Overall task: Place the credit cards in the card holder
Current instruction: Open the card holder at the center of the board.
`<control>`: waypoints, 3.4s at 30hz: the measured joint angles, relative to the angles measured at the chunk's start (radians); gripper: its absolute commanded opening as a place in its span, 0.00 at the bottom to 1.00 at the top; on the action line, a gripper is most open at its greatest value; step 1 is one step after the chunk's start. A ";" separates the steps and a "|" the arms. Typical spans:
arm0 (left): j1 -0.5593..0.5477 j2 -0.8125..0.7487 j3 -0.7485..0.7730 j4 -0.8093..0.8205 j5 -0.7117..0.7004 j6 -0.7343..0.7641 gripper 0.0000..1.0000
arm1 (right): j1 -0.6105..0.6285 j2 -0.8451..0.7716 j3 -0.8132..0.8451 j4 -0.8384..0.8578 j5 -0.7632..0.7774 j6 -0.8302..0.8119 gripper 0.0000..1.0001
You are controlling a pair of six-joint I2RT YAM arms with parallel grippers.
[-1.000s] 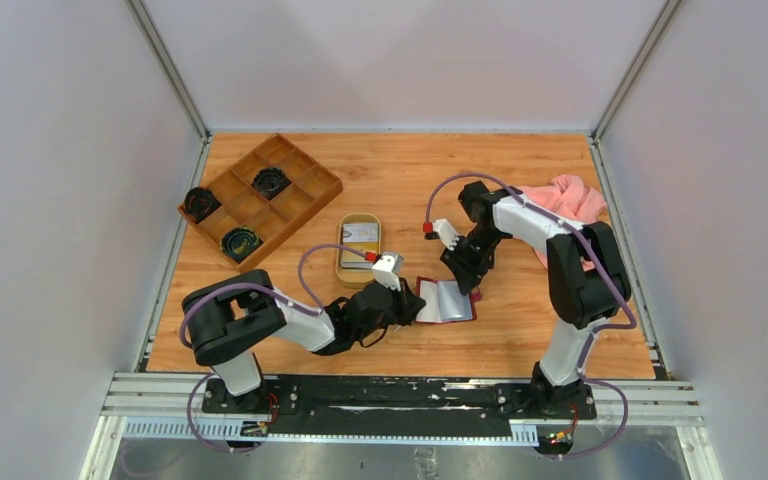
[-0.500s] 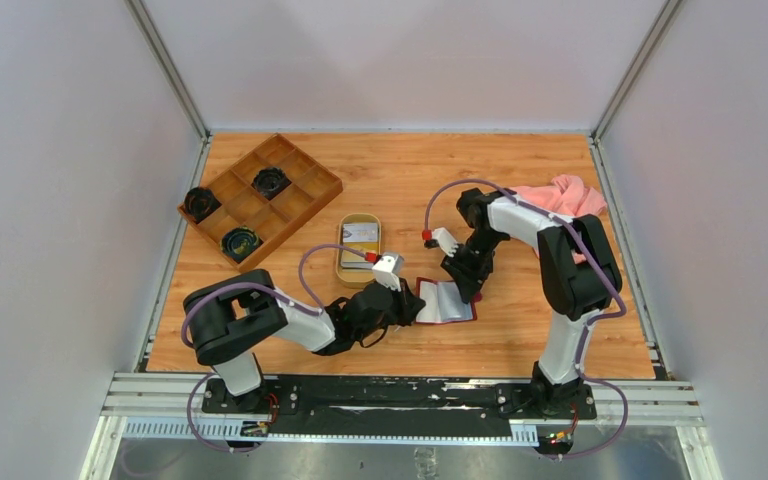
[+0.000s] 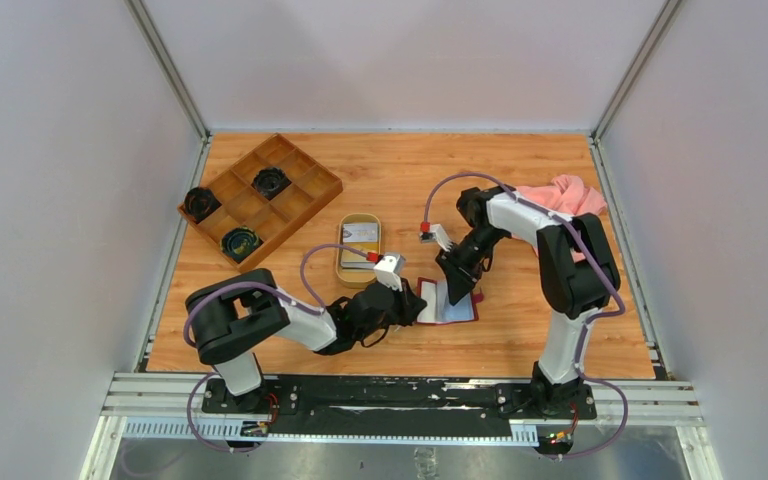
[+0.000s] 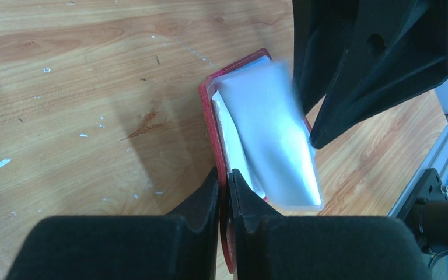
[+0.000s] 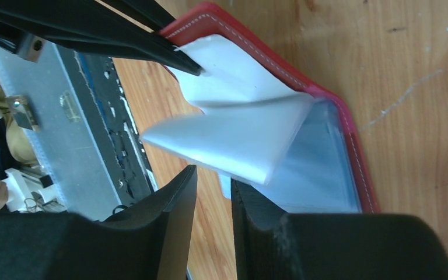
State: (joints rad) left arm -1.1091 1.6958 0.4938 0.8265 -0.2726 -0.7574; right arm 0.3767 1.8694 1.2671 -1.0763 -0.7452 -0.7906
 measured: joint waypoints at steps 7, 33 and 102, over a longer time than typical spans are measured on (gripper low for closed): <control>0.000 0.011 0.003 0.002 0.004 0.000 0.10 | 0.000 0.044 0.015 -0.016 -0.107 -0.001 0.32; 0.006 -0.019 -0.070 0.116 0.049 -0.022 0.57 | 0.054 0.139 0.010 0.223 -0.158 0.275 0.20; 0.065 -0.021 0.079 0.014 0.295 0.410 0.11 | -0.056 -0.361 -0.069 0.130 -0.232 -0.104 0.48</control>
State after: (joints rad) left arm -1.0443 1.6745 0.5724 0.8410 0.0227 -0.3473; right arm 0.3210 1.5085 1.1984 -0.9463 -0.9768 -0.8948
